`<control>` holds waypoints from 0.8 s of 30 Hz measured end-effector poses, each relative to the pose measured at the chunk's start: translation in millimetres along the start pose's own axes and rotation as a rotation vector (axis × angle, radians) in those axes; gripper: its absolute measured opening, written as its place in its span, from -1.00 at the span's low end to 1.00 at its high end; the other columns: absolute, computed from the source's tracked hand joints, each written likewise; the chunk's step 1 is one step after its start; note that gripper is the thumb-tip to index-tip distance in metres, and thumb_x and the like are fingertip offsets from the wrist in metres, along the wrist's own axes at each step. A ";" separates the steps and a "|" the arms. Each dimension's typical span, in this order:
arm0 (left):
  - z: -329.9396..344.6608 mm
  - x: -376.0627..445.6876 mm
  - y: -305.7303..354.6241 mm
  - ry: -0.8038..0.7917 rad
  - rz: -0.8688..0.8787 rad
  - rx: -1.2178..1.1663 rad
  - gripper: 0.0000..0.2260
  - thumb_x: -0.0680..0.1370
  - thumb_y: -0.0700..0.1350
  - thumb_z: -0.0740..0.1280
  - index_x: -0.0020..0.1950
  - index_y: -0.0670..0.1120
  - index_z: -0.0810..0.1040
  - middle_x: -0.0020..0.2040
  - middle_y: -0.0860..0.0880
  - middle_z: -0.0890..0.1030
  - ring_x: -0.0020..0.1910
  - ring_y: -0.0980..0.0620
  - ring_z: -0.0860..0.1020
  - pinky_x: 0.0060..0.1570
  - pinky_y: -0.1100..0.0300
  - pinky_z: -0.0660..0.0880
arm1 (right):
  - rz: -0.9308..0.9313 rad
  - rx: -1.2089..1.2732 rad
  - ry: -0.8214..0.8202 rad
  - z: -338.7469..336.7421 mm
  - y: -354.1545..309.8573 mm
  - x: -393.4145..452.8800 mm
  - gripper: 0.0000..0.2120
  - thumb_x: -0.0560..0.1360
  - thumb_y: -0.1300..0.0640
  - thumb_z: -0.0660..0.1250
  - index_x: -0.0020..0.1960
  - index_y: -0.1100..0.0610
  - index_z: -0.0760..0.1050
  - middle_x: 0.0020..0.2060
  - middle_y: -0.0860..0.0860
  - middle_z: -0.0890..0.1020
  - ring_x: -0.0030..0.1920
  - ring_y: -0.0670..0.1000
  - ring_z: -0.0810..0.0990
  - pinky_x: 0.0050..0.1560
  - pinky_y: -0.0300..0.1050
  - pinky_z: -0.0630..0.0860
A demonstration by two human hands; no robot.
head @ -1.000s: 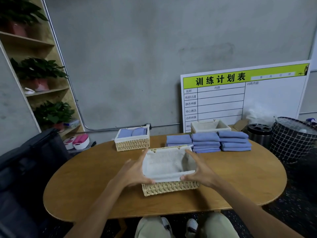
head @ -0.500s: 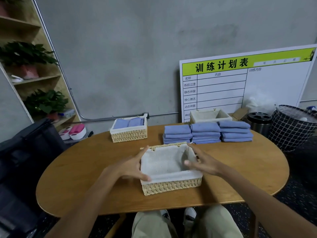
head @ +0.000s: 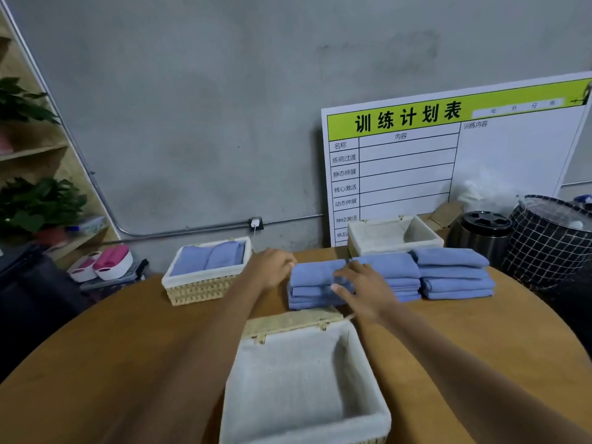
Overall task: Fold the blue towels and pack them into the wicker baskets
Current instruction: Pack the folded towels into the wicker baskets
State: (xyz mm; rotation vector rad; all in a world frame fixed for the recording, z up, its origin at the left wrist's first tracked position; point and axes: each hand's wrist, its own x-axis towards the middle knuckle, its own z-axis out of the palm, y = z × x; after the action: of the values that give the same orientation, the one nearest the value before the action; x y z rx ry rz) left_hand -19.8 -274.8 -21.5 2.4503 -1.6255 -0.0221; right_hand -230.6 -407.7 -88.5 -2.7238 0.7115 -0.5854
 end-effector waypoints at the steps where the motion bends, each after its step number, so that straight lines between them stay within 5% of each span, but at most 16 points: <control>1: 10.6 21.1 1.2 -0.015 0.006 0.013 -0.74 0.67 -0.05 0.21 0.29 0.03 0.60 0.29 -0.03 0.62 0.27 -0.10 0.55 0.24 0.02 0.48 | -0.039 -0.026 0.033 6.4 5.6 9.7 -0.60 0.60 -0.19 0.14 0.26 -0.01 0.54 0.22 0.03 0.53 0.21 0.17 0.46 0.15 0.07 0.44; 8: 53.1 103.9 12.4 -0.357 0.075 0.051 -0.42 0.62 0.02 0.35 0.59 -0.11 0.27 0.51 -0.10 0.40 0.43 -0.10 0.42 0.35 0.08 0.37 | -0.131 -0.168 0.028 36.4 33.2 48.9 -0.43 0.53 -0.22 -0.11 0.06 -0.02 0.62 0.03 -0.03 0.61 0.05 0.13 0.45 -0.03 0.01 0.34; 10: 52.2 109.8 13.2 -0.383 0.092 0.027 -0.44 0.58 0.02 0.41 0.52 -0.14 0.38 0.45 -0.10 0.48 0.38 -0.09 0.48 0.26 0.12 0.40 | -0.127 -0.148 0.041 39.5 35.4 49.9 -0.42 0.53 -0.22 -0.11 0.03 -0.01 0.64 0.00 -0.03 0.62 0.03 0.12 0.45 -0.06 -0.01 0.32; 13: 43.8 109.8 14.2 -0.385 0.111 -0.005 -0.64 0.52 0.03 0.46 0.23 -0.13 0.60 0.08 -0.10 0.64 -0.03 -0.04 0.56 -0.13 0.13 0.43 | -0.111 -0.146 0.028 37.7 32.2 50.8 -0.46 0.56 -0.23 -0.06 0.00 -0.02 0.64 -0.01 -0.04 0.62 0.05 0.10 0.44 -0.06 -0.05 0.23; 17: 28.7 88.2 14.0 -0.309 0.090 -0.139 -0.73 0.51 -0.02 0.44 0.13 -0.09 0.50 0.01 -0.06 0.56 -0.12 0.01 0.45 -0.16 0.11 0.35 | -0.035 0.021 0.103 21.8 22.1 48.2 -0.66 0.58 -0.19 0.16 -0.06 -0.02 0.62 -0.09 -0.06 0.63 0.04 0.07 0.47 -0.06 -0.03 0.35; 21: -2.7 50.9 4.5 -0.105 0.064 -0.330 -0.78 0.54 -0.01 0.43 0.03 0.01 0.41 -0.12 0.01 0.49 -0.19 0.03 0.42 -0.20 0.09 0.30 | 0.069 0.312 0.284 -2.0 4.5 38.5 -0.63 0.53 -0.19 0.29 0.25 -0.01 0.49 0.01 -0.02 0.51 0.02 0.06 0.47 0.00 -0.01 0.44; 24: -27.4 14.3 3.8 0.024 -0.011 -0.492 -0.71 0.54 0.07 0.42 0.06 -0.04 0.40 -0.12 -0.01 0.52 -0.19 0.02 0.46 -0.19 0.08 0.33 | 0.199 0.653 0.215 -17.5 -22.9 31.8 -0.13 0.38 -0.43 0.35 0.51 0.00 0.19 0.10 0.01 0.48 0.10 0.02 0.48 0.13 -0.04 0.45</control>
State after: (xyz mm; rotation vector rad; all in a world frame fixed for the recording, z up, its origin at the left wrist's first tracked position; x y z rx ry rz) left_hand -14.2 -284.9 7.4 2.0715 -1.3920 -0.3498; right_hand -203.7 -407.3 -55.1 -1.9863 0.6785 -0.8864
